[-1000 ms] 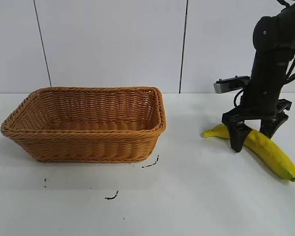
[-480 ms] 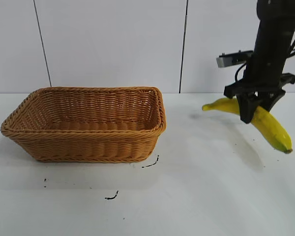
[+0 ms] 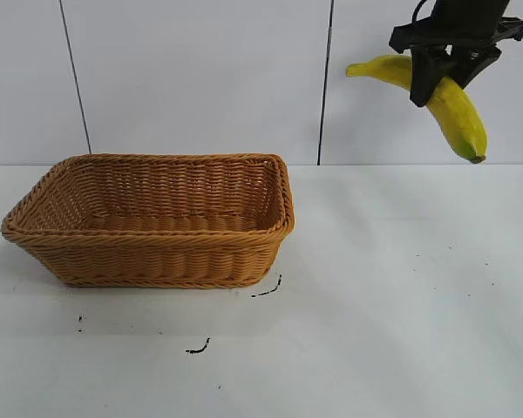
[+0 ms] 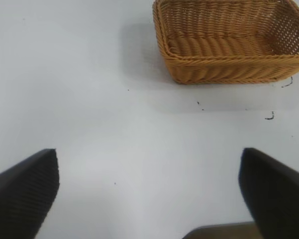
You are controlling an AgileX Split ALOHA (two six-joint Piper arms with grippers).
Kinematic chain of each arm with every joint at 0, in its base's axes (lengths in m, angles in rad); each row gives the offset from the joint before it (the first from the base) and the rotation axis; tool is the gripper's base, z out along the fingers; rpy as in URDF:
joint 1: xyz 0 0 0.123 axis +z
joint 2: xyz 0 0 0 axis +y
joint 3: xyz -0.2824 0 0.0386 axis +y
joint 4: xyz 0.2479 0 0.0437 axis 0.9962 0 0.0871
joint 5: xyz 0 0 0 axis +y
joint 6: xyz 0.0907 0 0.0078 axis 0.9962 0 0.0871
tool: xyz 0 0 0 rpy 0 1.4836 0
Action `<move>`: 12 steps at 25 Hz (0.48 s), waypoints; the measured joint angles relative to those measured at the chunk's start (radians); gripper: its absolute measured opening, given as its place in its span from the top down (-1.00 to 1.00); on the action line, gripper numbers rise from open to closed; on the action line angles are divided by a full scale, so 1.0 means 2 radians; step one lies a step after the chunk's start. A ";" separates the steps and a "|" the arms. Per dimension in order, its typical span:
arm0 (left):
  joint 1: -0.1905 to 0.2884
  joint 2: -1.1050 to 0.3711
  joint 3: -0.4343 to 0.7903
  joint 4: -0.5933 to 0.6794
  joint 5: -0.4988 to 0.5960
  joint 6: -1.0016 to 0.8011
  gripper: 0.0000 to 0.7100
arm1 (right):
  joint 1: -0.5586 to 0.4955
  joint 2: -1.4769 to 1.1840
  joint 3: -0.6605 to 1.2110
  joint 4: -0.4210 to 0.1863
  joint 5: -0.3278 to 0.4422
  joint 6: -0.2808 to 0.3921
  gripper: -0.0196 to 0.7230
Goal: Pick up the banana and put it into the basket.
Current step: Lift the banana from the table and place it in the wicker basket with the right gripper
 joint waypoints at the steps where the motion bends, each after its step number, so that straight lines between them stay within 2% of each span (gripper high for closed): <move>1: 0.000 0.000 0.000 0.000 0.000 0.000 -0.96 | 0.010 0.000 0.000 -0.001 -0.001 -0.001 0.09; 4: 0.000 0.000 0.000 0.000 0.000 0.000 -0.96 | 0.037 0.000 0.000 -0.002 -0.014 -0.004 0.09; 7: 0.000 0.000 0.000 0.000 0.000 0.000 -0.96 | 0.066 0.000 0.000 -0.004 -0.047 -0.008 0.09; 12: 0.000 0.000 0.000 0.000 0.000 0.000 -0.96 | 0.127 0.000 0.000 -0.005 -0.113 -0.053 0.09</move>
